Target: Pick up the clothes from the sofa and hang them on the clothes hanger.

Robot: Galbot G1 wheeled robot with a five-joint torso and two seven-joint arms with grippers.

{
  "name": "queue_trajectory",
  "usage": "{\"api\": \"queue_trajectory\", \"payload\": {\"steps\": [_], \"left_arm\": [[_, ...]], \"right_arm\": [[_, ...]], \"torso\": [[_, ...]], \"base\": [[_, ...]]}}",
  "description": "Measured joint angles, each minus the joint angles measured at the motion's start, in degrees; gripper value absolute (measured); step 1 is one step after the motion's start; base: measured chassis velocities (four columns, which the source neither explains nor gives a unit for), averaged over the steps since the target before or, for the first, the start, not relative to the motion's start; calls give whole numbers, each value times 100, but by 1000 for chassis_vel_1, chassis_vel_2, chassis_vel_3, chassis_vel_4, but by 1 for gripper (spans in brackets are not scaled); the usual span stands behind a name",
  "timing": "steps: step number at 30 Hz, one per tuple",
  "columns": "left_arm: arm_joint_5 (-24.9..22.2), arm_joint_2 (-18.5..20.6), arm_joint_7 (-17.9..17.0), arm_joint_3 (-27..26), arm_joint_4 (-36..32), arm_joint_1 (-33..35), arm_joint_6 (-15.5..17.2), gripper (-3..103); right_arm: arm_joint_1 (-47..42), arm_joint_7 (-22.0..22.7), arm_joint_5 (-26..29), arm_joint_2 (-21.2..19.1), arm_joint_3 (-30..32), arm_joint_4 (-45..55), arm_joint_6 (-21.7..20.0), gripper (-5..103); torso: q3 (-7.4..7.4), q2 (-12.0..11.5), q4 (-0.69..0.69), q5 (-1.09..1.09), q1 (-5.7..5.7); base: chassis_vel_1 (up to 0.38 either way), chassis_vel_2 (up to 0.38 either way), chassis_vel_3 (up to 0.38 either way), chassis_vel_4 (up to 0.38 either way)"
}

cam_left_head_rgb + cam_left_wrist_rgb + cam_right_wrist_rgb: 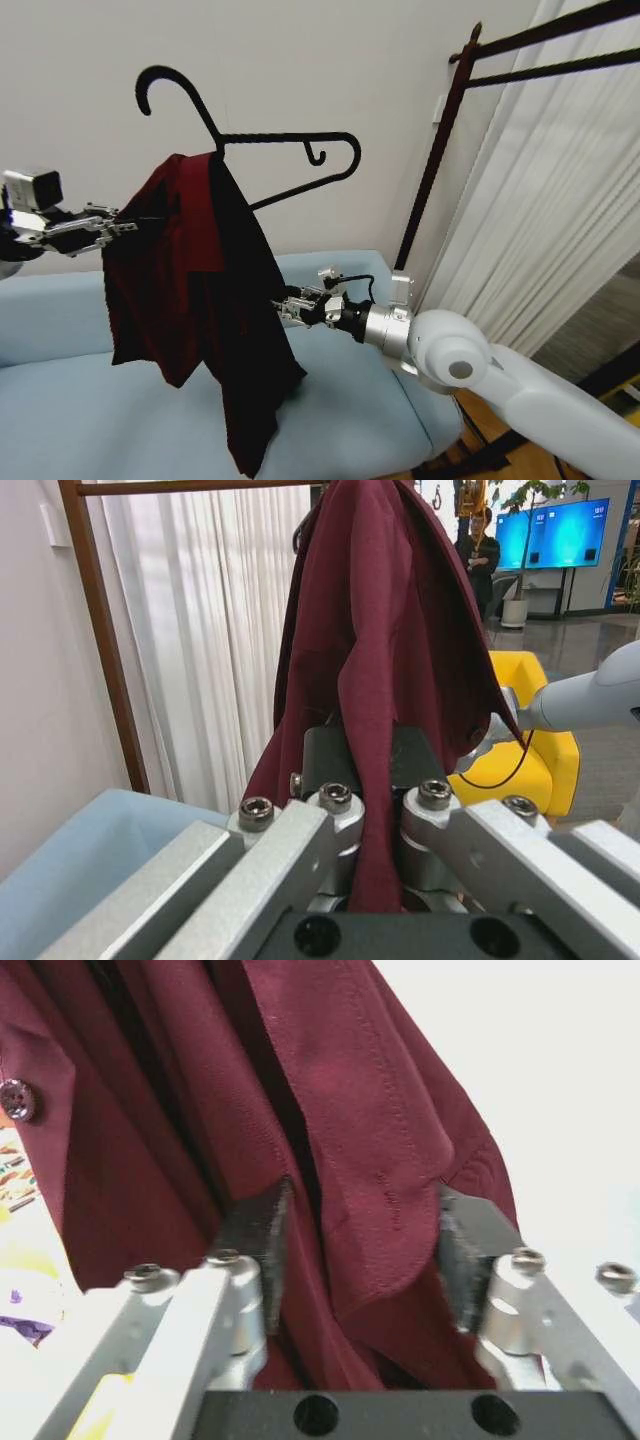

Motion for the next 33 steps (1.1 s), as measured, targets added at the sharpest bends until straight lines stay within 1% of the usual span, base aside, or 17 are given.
{"api": "queue_trajectory", "payload": {"steps": [2,3,4,5,8,9,10,11,17,19,22,23,27,30,33], "left_arm": [[-1,0,1,-1,0,-1,0,2],[-1,-2,3,-2,0,-2,0,2],[-2,-8,5,-2,0,-2,0,2],[-2,-16,7,-2,1,-1,0,2],[-2,-33,11,-2,-3,0,0,2],[-2,-39,12,-2,-5,1,0,2],[-1,-46,12,-1,-6,2,0,2],[1,-53,12,2,-6,3,0,2],[90,-103,-35,9,-16,6,-10,2],[125,-148,-178,10,-57,6,-44,2],[179,-252,-594,4,-229,-5,-89,2],[179,-252,-594,4,-229,-5,-89,2],[212,-341,-893,-19,-354,-22,-81,2],[315,-396,-940,-20,-355,-19,-79,2],[552,-535,-938,-9,-356,11,-79,2]], "right_arm": [[29,-1,0,20,-9,-23,6,40],[68,-1,0,38,-18,-51,12,29],[101,-2,2,52,-21,-82,16,29],[123,0,2,57,-22,-107,21,19],[142,12,4,56,-22,-146,36,19],[143,20,4,52,-21,-153,42,8],[142,29,4,47,-19,-157,50,8],[135,38,3,38,-15,-159,58,1],[73,54,-29,-46,57,-263,90,0],[56,98,-71,-93,126,-353,150,0],[109,222,-169,-116,235,-490,197,0],[109,222,-169,-116,235,-490,197,0],[349,242,-310,-156,314,-750,242,0],[486,243,-378,-157,353,-901,273,0],[748,214,-575,-128,404,-1201,328,0]], "torso": [[0,0,0,0,0],[0,0,0,0,0],[0,0,0,0,0],[0,0,0,0,0],[0,0,1,0,0],[0,0,0,0,0],[0,0,0,0,0],[0,0,0,0,0],[0,0,0,0,0],[0,0,0,0,0],[0,0,0,0,0],[0,0,0,0,0],[0,0,0,1,0],[0,0,0,1,0],[0,-1,0,1,0]], "base": [[0,0,0,0],[0,0,0,0],[0,0,0,0],[0,0,0,0],[0,0,0,0],[0,0,0,0],[0,0,0,0],[0,0,0,0],[0,0,0,0],[0,0,0,0],[0,0,0,0],[0,0,0,0],[0,0,0,0],[0,0,0,0],[0,0,0,0]]}}
